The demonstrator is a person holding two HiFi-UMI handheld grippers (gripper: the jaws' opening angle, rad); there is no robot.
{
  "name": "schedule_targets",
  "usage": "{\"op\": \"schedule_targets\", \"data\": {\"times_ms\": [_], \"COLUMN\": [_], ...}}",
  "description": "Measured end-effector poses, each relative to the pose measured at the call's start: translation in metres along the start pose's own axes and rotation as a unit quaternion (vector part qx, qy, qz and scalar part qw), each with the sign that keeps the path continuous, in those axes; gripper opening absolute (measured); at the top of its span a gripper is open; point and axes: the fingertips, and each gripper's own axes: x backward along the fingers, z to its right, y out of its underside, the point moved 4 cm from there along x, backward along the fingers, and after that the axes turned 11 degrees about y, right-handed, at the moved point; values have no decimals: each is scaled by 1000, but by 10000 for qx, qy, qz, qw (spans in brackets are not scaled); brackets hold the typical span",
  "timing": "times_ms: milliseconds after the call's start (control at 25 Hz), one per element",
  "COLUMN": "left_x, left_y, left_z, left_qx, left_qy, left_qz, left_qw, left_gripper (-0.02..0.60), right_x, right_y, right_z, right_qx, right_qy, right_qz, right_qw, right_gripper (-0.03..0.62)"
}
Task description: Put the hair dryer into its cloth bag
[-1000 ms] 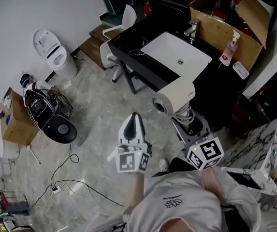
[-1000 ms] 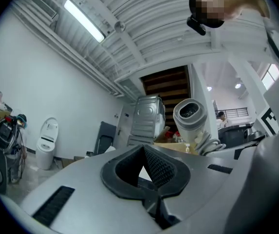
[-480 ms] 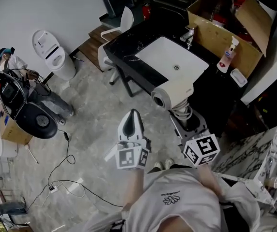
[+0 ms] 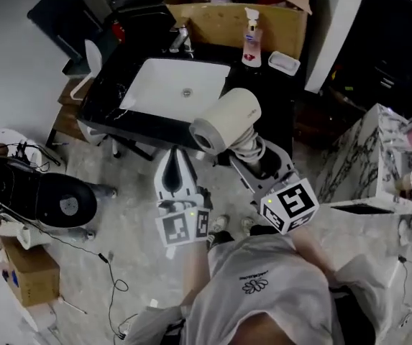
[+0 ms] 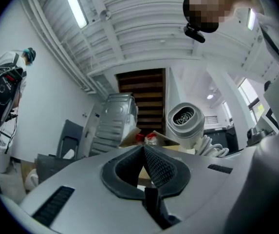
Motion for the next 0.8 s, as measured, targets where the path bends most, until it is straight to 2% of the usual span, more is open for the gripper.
{"op": "schedule_targets", "data": {"times_ms": [120, 240, 320, 440, 600, 800], "left_x": [-33, -53, -64, -77, -77, -70], "left_y": [7, 12, 16, 28, 36, 44], "left_z": [15, 30, 40, 54, 59, 59], "left_qx": [-39, -210, -500, -844, -696, -633], "left_qy": [770, 1455, 1876, 2500, 2866, 3167], "left_qz": [-115, -210, -337, -717, -874, -977], "left_qw": [9970, 9889, 9804, 9619, 9515, 9414], "left_gripper": [15, 15, 15, 17, 17, 16], "right_x": [15, 32, 41, 59, 83, 104], "right_y": [1, -2, -5, -8, -2, 7], "right_z": [22, 39, 49, 56, 56, 49], "right_qx": [-52, -101, -108, -175, -265, -430], "right_qy": [831, 1556, 1973, 2568, 3201, 3675], "right_qz": [18, 119, 201, 283, 253, 210], "right_qw": [9965, 9877, 9801, 9659, 9467, 9288], "right_gripper": [222, 222, 222, 222, 222, 222]}}
